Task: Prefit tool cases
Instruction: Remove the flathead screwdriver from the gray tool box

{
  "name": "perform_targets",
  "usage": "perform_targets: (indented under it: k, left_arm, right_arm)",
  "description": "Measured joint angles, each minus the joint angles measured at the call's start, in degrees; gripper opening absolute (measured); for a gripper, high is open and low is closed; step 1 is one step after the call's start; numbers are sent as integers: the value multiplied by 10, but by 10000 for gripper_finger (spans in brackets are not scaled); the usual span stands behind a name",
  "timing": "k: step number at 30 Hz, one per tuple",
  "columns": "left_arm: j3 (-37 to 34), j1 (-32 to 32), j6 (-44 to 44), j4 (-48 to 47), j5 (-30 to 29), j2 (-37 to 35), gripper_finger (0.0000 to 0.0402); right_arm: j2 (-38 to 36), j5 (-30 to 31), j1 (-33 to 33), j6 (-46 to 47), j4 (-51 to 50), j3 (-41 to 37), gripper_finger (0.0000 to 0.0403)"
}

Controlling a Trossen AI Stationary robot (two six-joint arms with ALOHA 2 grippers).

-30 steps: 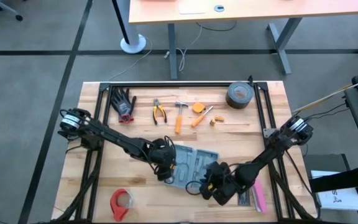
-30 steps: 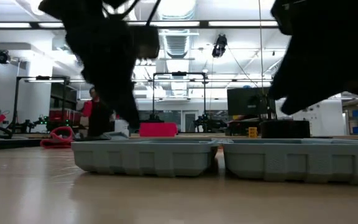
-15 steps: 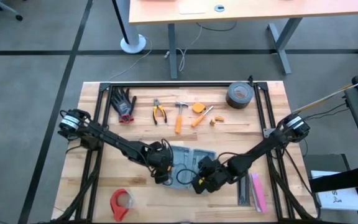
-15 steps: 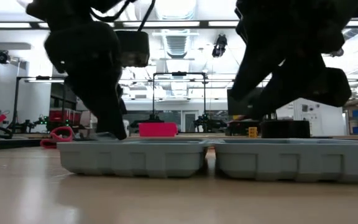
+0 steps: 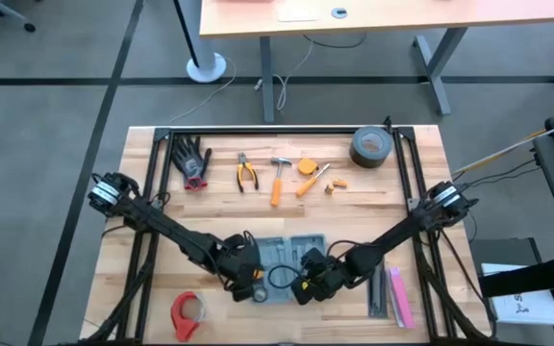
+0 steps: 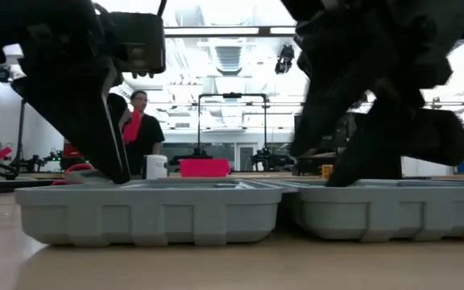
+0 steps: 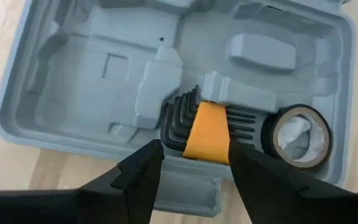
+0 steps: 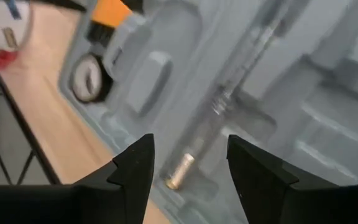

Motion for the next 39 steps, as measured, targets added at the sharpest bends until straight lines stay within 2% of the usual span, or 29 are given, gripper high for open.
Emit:
perform_targets:
  k: [26,29,34,39]
  left_arm:
    - [-5,-21,-6,16,-24,20,190]
    - [-6,-21,-4,27,-25,24,188]
    - [-7,-22,-2,36,-24,28,190]
    - [-8,-26,-3,37,-16,28,193]
  right_arm:
    - [2,-55,-48,-22,-4,6,186]
    - [16,-77,-53,-22,2,8,186]
    - [65,-115,-57,-33,3,50,186]
    - [99,-118,-61,-77,-9,106,186]
